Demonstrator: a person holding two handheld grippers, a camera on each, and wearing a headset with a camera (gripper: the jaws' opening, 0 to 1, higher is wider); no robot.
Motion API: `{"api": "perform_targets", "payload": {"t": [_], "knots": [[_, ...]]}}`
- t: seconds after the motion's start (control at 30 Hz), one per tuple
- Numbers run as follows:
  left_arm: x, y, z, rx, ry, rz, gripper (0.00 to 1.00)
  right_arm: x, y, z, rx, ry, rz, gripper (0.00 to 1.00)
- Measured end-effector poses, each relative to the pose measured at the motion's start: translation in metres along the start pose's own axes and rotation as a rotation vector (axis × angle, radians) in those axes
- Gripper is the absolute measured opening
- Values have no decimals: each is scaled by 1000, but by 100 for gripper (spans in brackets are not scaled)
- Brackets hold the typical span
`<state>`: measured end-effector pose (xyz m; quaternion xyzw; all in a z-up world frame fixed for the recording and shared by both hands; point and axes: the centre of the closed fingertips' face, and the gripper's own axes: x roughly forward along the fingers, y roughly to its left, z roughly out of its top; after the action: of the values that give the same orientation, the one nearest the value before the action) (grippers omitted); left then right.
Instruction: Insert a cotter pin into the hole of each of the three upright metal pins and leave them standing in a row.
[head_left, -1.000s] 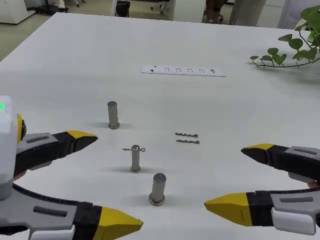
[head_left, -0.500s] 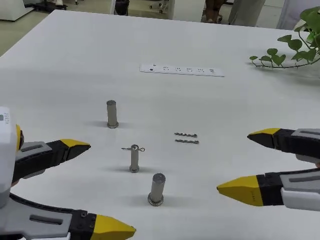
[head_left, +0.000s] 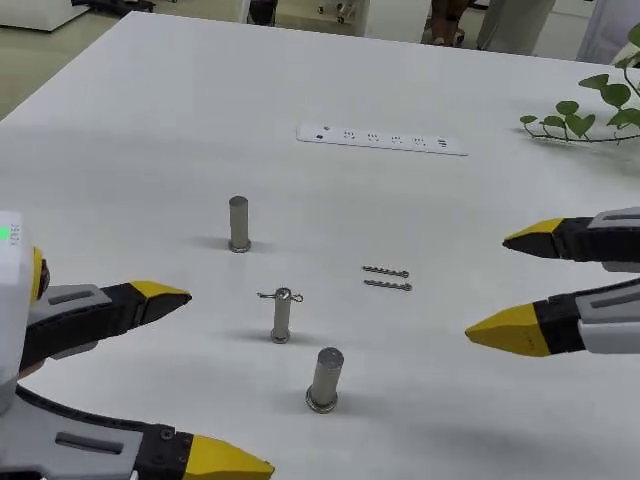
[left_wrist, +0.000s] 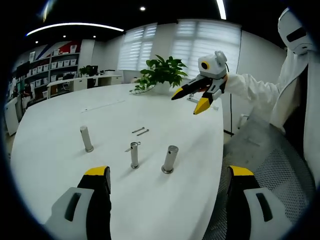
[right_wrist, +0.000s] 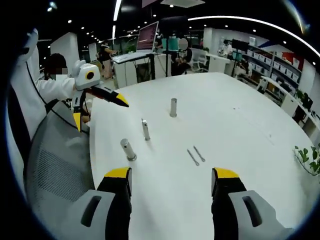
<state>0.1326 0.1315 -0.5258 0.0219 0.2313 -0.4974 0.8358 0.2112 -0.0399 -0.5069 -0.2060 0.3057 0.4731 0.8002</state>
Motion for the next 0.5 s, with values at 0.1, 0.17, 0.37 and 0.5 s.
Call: {"api": "perform_targets", "payload": {"t": [0.1,0.17,0.37,0.5], "knots": [[0,0,-2,0,9,3,96,8,-6,-4,-43,54,15,56],[0,0,-5,-4,21,6,96,14,-10,-4,-90,80,33,55],[0,-1,-11,-15,40,5,94,34,-15,-2,-152,128,84,43],[-1,3,-11,-22,41,27,94,47,-20,-1,-190,157,109,39]]}}
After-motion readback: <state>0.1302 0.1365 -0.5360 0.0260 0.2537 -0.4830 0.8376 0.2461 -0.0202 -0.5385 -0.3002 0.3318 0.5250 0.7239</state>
